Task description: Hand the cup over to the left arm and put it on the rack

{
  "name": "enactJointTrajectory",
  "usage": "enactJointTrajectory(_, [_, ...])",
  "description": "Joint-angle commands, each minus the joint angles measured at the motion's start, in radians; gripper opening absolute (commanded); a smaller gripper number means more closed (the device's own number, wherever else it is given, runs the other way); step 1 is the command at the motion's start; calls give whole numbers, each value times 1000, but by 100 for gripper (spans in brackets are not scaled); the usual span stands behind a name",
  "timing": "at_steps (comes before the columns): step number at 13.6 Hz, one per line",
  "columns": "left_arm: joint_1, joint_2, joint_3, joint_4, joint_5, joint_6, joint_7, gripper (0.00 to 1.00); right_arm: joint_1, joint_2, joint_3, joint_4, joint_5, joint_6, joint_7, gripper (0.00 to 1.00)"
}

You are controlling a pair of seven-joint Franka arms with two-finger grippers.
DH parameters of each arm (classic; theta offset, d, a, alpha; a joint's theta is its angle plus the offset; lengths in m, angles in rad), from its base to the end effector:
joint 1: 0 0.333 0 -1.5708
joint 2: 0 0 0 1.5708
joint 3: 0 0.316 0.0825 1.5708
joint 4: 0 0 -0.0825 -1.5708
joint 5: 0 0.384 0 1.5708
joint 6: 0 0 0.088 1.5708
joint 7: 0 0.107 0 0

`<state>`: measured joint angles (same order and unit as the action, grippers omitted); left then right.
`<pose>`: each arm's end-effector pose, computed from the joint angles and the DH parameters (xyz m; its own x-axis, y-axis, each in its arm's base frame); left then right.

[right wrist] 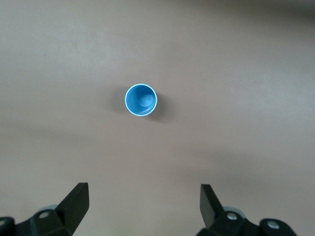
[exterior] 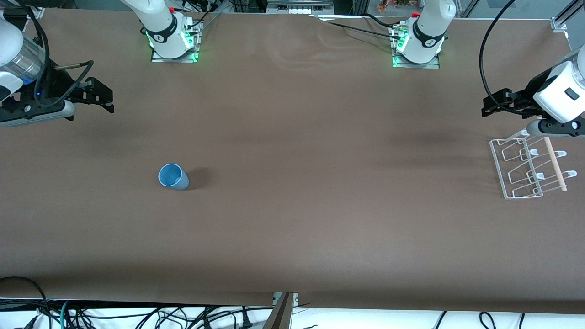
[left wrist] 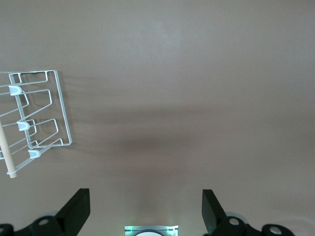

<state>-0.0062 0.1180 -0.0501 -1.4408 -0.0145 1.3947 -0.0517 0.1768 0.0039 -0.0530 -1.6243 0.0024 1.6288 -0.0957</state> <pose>0.5705 -0.0321 0.6044 0.9864 -0.0070 -0.1640 -0.0051 -0.9999 0.0119 0.5556 0.0694 0.6021 0.9760 0.2176 0.0008 0.2176 -0.9760 -0.0021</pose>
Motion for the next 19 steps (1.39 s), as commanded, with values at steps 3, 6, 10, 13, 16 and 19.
enactJointTrajectory(3, [-5,14,1,33,7,-16,-8,100,-13,-4,12,3,-2,-7,1,100])
enactJointTrajectory(6, [-5,14,-1,31,7,-16,-8,100,-13,-4,12,4,-8,-7,1,100])
enactJointTrajectory(10, [-5,14,-1,31,5,-16,-8,100,-11,-7,13,-8,-10,-10,2,100])
enactJointTrajectory(13, [-5,14,-1,31,5,-16,-8,100,-10,-7,13,-8,-10,-10,2,100])
enactJointTrajectory(16, [-5,14,-1,31,5,-16,-8,100,-10,-7,15,-19,-10,-6,4,100])
enactJointTrajectory(19, [-6,14,-1,31,5,-16,-8,100,-10,-7,15,-25,-10,-4,4,100])
